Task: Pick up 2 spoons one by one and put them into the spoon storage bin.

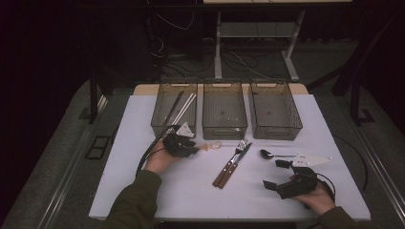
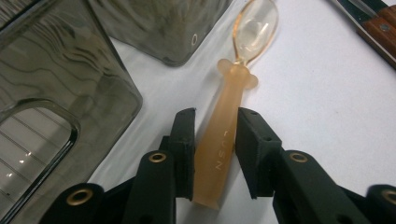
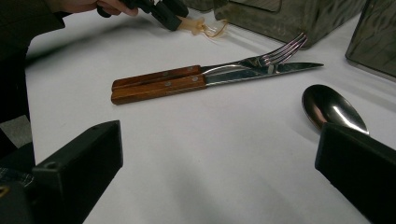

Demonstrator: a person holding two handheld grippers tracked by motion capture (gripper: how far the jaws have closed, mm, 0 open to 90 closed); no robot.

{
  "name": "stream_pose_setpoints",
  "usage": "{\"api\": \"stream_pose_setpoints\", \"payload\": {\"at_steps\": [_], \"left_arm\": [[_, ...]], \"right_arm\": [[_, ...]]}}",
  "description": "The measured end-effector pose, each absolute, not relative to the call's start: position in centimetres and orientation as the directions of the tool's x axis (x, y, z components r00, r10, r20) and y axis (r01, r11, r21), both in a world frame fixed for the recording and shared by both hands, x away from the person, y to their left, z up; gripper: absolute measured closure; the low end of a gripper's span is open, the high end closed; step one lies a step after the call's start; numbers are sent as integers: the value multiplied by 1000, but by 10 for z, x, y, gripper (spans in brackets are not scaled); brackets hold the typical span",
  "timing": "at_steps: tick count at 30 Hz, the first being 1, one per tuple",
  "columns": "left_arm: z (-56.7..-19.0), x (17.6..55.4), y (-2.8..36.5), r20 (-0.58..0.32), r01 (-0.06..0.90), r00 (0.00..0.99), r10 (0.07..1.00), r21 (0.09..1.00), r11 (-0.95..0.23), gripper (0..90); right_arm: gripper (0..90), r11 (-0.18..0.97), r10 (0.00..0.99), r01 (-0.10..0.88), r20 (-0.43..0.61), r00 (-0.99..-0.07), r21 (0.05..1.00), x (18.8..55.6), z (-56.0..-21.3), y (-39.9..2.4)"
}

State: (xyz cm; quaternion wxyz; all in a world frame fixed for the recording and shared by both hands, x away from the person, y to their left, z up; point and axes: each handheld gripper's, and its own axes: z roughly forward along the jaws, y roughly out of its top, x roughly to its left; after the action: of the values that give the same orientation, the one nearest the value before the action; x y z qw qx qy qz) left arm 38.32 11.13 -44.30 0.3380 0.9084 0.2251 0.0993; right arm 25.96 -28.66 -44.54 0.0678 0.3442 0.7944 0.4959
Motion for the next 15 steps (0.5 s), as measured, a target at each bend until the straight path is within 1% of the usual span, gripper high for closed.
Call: {"api": "stream_pose_setpoints", "payload": {"at_steps": [5,15], "left_arm": [[-442,382,111,39,332,882,469,656,-678,731],[-442,382,113,12,352,879,477,660,-664,740]], "right_arm": [[11,270,615,482,235,-752,834,260,-445,-286],[11,273,614,478,232,-755,835,259,-445,-287]]}}
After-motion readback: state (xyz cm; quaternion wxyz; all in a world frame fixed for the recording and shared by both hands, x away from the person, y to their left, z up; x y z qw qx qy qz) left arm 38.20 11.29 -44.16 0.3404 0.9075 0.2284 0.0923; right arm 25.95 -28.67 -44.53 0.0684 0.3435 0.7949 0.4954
